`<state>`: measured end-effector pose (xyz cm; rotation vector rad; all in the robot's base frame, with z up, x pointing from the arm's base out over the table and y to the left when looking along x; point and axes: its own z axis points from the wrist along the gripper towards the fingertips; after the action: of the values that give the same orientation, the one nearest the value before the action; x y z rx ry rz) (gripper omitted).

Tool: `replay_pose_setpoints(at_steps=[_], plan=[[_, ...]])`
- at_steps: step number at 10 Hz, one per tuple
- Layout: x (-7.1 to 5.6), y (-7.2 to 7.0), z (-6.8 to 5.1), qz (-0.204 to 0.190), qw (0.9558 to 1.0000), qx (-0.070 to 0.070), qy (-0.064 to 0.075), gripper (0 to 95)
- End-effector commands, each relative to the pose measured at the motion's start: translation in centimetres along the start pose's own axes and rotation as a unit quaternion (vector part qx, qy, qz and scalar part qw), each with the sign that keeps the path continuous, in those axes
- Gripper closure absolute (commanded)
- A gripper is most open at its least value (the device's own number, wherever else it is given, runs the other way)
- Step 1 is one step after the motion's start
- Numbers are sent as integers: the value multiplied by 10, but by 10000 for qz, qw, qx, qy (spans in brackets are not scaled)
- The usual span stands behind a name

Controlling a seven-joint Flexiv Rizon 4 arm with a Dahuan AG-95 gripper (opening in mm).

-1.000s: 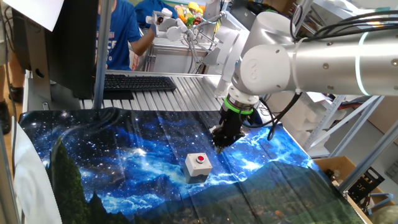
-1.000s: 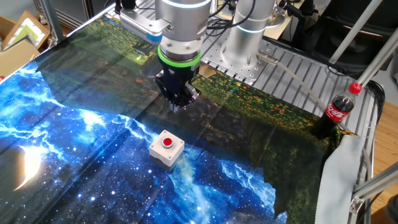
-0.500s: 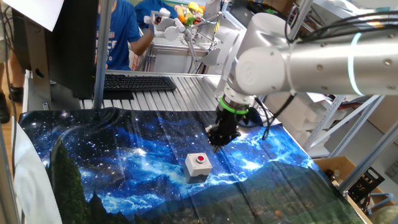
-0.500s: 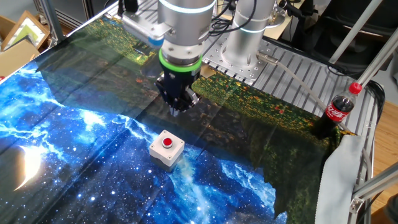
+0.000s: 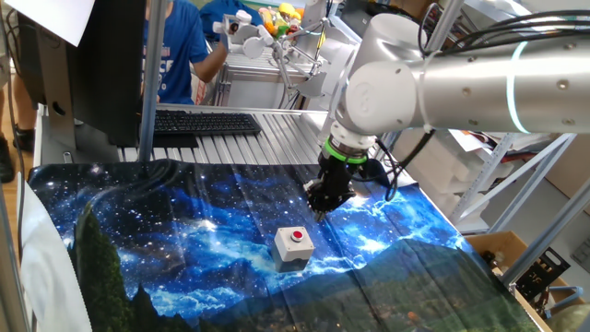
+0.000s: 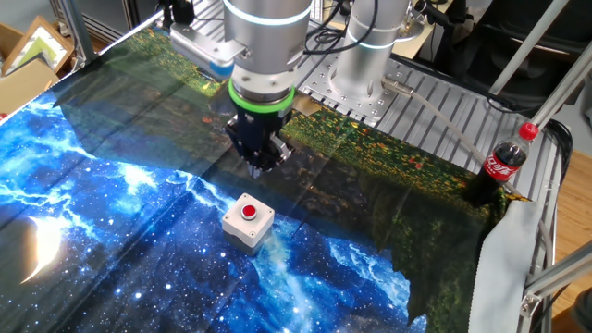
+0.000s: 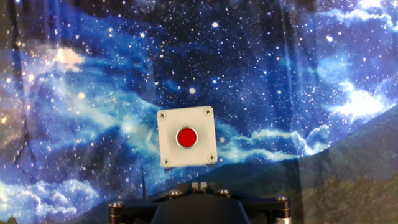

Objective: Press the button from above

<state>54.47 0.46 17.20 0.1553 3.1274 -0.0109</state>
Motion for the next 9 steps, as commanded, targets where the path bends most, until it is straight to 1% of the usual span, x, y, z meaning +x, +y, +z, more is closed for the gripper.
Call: replay_pose_setpoints(at_steps=[1,4,5,9], plan=[[2,1,1,10,10000,-7,-30,950],[-4,3,5,7,10000,2,-22,950],[-8,3,7,3,10000,-3,-5,950],[-13,8,26,36,10000,-7,-39,950]])
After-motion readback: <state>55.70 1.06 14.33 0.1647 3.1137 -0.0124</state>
